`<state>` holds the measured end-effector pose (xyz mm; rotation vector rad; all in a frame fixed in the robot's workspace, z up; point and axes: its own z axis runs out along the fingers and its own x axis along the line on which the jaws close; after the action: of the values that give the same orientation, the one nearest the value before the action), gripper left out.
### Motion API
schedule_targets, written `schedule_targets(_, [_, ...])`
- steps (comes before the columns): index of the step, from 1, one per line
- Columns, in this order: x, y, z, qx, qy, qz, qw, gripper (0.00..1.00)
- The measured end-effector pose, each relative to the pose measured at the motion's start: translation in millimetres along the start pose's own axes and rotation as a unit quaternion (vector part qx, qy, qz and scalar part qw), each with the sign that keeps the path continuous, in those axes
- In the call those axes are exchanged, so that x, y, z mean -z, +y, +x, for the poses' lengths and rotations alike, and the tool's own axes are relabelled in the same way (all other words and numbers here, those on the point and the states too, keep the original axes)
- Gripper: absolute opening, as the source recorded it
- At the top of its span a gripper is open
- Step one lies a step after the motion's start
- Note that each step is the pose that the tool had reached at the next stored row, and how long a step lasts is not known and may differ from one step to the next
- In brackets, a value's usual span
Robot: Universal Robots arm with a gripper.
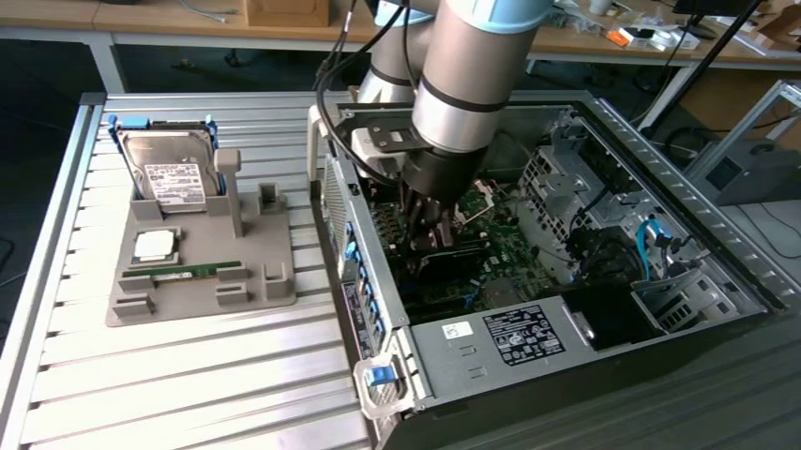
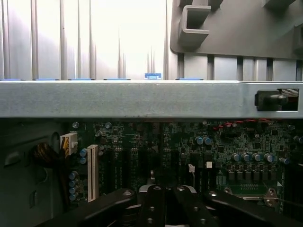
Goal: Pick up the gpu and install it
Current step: 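Press down on the gpu until it lock into place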
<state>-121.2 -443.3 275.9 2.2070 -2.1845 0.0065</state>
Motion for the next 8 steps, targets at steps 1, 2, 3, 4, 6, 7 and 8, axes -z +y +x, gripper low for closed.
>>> schedule_targets(1, [0.0, 0.0, 0.7, 0.0, 0.0, 0.0, 1.0, 0.11])
schedule_targets(2, [-0.1, 0.1, 1.4, 0.0, 0.0, 0.0, 1.0, 0.11])
schedule_targets(3, [-0.1, 0.1, 2.4, 0.0, 0.0, 0.0, 1.0, 0.11])
schedule_targets(4, [-0.1, 0.2, 3.3, 0.0, 0.0001, 0.0, 1.0, 0.11])
schedule_targets(6, [-0.2, 0.2, 5.2, 0.0, 0.0, 0.0, 1.0, 0.11])
schedule_targets(7, [-0.2, 0.2, 6.0, 0.0, 0.0, 0.0, 1.0, 0.11])
schedule_targets(8, [-0.3, 0.2, 6.6, 0.001, 0.0, 0.0, 1.0, 0.11])
